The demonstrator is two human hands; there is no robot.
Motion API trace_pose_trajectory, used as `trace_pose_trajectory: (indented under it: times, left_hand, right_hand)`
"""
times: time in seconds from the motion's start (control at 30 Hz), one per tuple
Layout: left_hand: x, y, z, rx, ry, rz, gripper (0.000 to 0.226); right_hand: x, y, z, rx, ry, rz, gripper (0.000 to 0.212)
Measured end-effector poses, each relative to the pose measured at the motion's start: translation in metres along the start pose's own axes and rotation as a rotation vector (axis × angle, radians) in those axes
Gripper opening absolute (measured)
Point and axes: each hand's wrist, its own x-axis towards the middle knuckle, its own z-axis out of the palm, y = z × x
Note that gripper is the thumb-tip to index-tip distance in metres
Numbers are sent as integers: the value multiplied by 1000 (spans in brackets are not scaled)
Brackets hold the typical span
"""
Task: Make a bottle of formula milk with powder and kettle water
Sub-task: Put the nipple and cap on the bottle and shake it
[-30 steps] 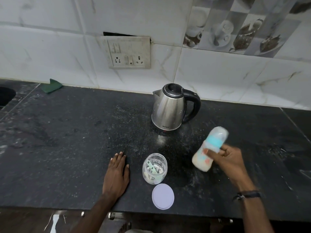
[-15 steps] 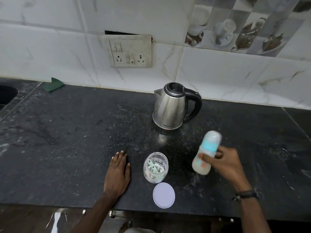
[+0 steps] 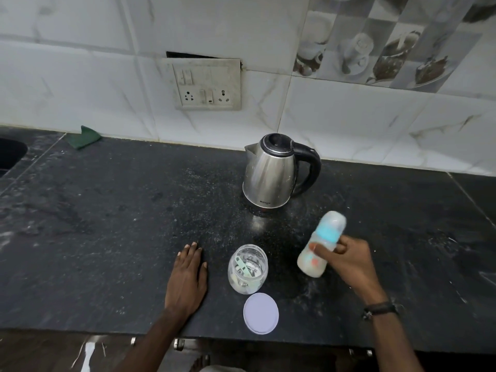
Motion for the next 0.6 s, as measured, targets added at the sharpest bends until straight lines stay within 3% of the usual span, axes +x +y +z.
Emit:
trace_pose_trajectory:
  times: [0.07, 0.27, 0.6]
  left_hand:
    - [0, 0, -1, -3, 8, 11, 57]
    - [1, 0, 0, 4, -4, 3, 58]
    - [2, 1, -2, 9, -11, 5, 59]
  right_hand:
    - [0, -2, 7, -70, -100, -11, 28]
    - [40, -19, 33, -86, 57, -105, 36]
    - [105, -7, 66, -286, 114, -113, 57]
